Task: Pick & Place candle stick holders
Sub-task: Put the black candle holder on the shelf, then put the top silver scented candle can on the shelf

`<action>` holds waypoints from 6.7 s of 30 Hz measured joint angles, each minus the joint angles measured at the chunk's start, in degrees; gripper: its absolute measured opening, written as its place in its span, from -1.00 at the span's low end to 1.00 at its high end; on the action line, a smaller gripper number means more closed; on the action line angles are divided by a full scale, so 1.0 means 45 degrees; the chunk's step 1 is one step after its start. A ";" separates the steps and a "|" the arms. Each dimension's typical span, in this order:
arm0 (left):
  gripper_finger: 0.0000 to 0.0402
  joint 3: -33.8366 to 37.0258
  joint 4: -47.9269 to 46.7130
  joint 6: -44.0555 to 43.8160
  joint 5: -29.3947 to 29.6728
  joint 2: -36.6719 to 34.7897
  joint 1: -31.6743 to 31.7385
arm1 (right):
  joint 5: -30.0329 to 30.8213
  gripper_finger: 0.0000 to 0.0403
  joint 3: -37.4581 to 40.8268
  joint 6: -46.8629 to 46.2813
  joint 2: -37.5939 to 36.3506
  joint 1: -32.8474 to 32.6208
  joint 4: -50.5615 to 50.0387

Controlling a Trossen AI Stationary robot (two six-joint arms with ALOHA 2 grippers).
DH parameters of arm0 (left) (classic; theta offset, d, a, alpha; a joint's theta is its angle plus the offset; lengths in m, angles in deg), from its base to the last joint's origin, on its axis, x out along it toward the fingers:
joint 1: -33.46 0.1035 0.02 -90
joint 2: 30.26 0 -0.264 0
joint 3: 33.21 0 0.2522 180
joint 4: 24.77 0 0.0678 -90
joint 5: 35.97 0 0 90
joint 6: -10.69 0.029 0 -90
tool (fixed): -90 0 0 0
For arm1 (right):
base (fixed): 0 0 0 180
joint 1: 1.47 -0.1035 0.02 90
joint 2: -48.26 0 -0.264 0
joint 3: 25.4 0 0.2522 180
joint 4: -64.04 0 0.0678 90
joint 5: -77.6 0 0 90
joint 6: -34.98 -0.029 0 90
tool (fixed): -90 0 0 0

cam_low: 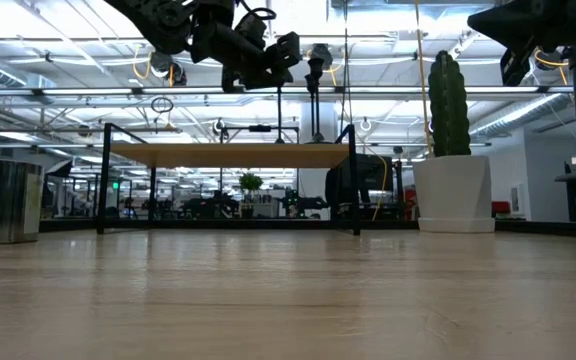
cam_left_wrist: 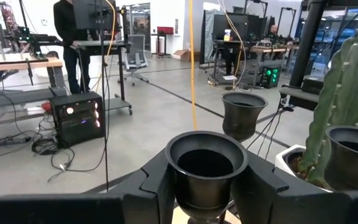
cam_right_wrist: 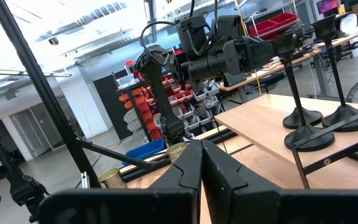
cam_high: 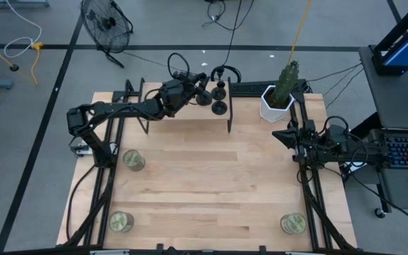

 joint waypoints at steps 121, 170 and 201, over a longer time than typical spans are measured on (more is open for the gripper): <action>0.40 0.0005 -1.8476 -1.5280 0.4036 -0.6384 -1.1808 | -0.0059 -1.00 0.0005 -0.0238 0.0005 0.0005 -0.0015; 0.40 0.0019 -2.3424 -1.9934 0.3002 -0.7378 -1.0756 | -0.0058 -1.00 0.0005 -0.0238 0.0005 0.0005 -0.0010; 0.40 0.0010 -2.4202 -1.9130 -0.0953 -0.6580 -0.9496 | -0.0058 -1.00 0.0002 -0.0287 0.0000 0.0005 -0.0008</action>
